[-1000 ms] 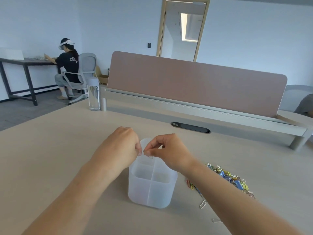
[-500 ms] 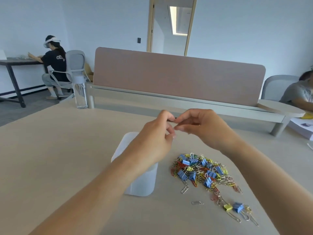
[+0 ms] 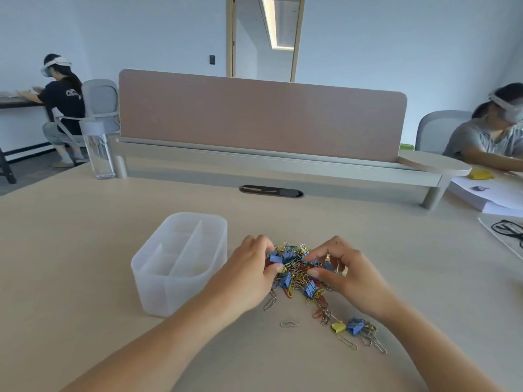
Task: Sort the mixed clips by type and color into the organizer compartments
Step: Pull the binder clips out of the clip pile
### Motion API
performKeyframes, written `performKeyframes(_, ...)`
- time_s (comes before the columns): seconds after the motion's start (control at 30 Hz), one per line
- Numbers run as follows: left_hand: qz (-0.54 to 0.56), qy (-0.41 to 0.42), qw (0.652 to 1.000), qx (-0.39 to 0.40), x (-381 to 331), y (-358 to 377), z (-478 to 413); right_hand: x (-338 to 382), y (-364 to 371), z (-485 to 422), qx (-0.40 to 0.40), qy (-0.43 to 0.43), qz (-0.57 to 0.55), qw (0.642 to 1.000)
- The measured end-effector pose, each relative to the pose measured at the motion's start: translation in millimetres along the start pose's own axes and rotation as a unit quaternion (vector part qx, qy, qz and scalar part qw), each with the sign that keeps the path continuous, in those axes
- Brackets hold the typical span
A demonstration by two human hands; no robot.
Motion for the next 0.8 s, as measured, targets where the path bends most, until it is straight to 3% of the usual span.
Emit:
performKeyframes(0.17, -0.023, -0.007, 0.999, 0.041, 4.1, 11.8, 3.2, -7.6, 1.6, 1.7, 0.003, -0.006, 0.067, 0.998)
performKeyframes(0.37, 0.008, 0.02, 1.0, 0.01, 2.5, 12.6, 0.8, -14.2, 9.2, -3.2, 0.027, -0.034, 0.157, 0.987)
performKeyframes(0.6, 0.064, 0.014, 0.998, 0.002, 1.7, 14.6, -1.4, -12.6, 11.7, -3.0, 0.04, -0.049, 0.125, 0.99)
performKeyframes(0.8, 0.113, 0.01, 0.993, -0.044, 0.6, 11.3, -2.3, -16.5, 7.3, -2.0, 0.043, 0.033, 0.011, 0.998)
Point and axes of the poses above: each hand's wrist, its own z-axis away from the middle knuckle, its own y-axis out of the palm, x = y × z, the point moved 5 cm from there along -z, towards the middle knuckle, and after that the axes turned 11 degrees about y, right-handed, at the moved point
